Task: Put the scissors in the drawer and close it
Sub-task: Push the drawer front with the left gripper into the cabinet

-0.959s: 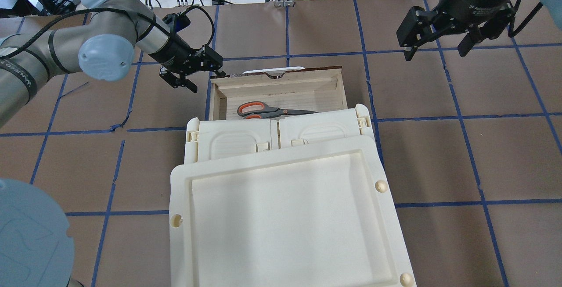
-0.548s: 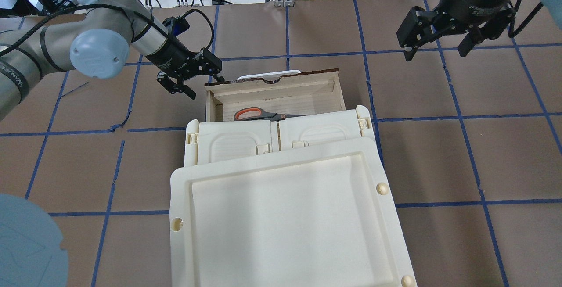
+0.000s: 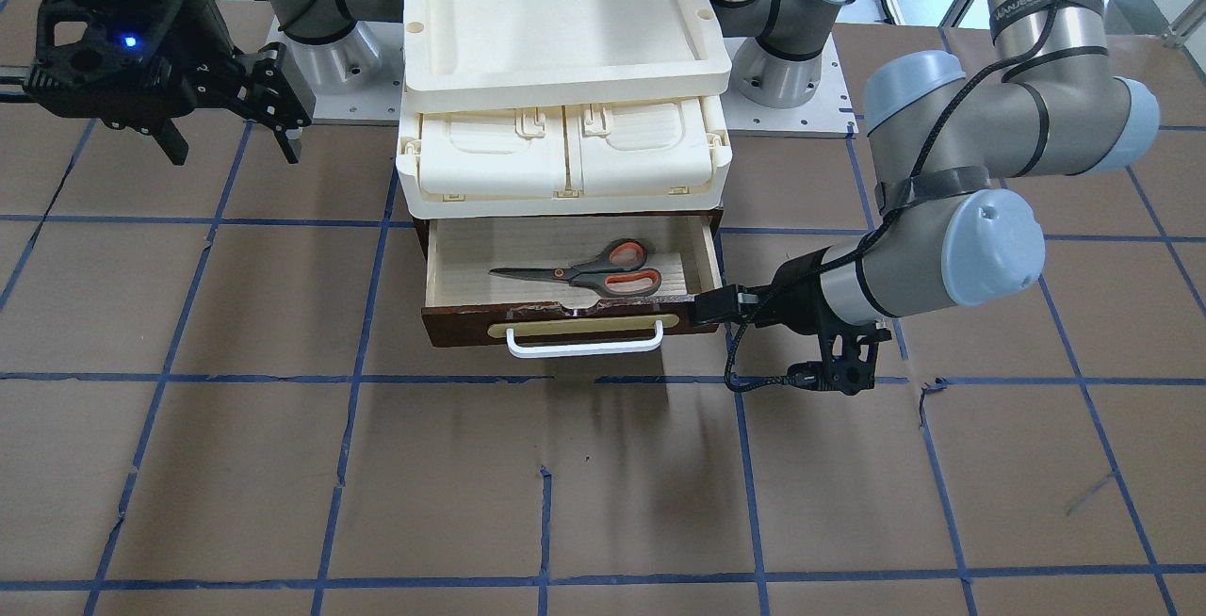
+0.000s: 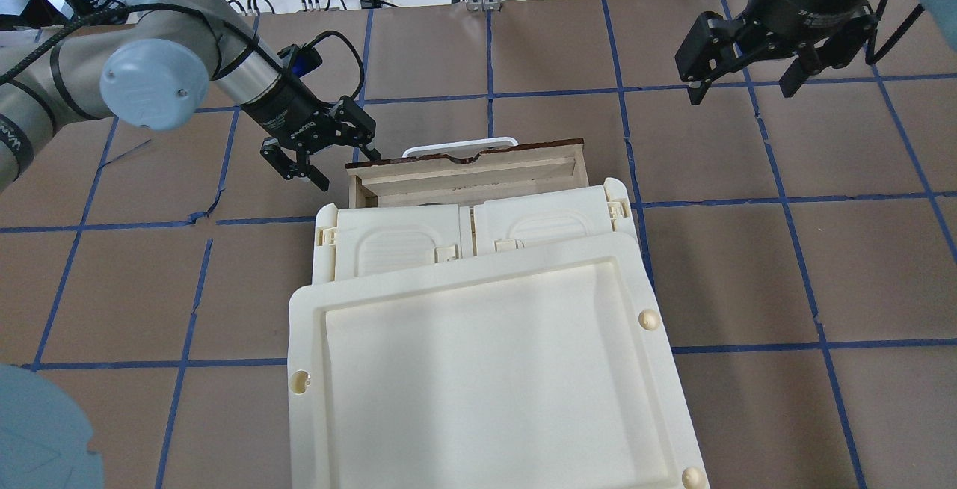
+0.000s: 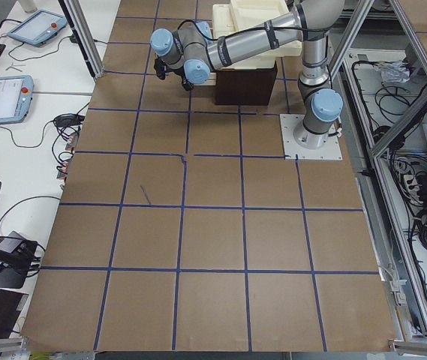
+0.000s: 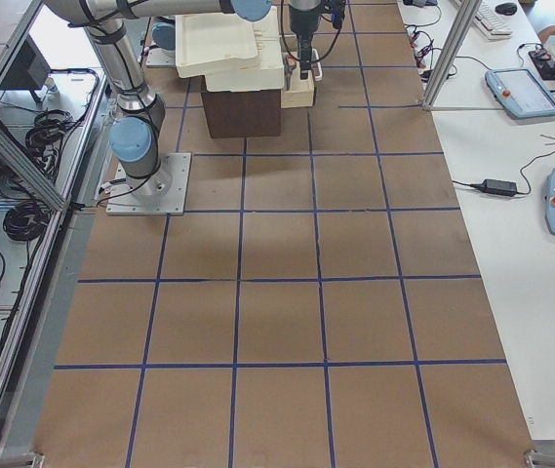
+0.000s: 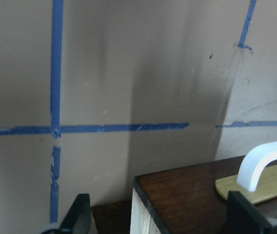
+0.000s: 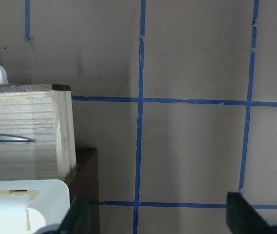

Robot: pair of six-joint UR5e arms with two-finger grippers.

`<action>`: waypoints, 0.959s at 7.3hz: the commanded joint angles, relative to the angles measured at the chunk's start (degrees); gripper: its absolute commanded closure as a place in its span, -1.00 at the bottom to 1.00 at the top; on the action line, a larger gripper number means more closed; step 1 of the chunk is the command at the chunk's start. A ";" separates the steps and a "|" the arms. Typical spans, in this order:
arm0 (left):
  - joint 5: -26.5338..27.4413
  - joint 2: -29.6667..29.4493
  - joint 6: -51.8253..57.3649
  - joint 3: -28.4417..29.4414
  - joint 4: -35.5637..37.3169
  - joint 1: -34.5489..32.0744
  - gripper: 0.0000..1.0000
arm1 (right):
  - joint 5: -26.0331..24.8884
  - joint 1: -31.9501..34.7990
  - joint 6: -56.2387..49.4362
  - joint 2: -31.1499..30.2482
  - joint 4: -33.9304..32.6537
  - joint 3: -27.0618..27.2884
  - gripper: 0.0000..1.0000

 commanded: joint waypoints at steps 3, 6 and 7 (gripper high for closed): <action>0.39 0.52 0.01 -0.22 -6.74 0.00 -1.00 | 0.00 0.01 0.00 0.00 0.05 0.01 -1.00; 0.39 0.43 0.01 -0.22 -11.06 0.00 -1.00 | -0.09 0.10 0.70 -0.18 -0.03 -0.25 -1.00; 0.57 0.43 0.01 -0.22 -13.16 0.00 -1.00 | 0.09 0.19 0.70 -0.18 -0.03 -0.25 -1.00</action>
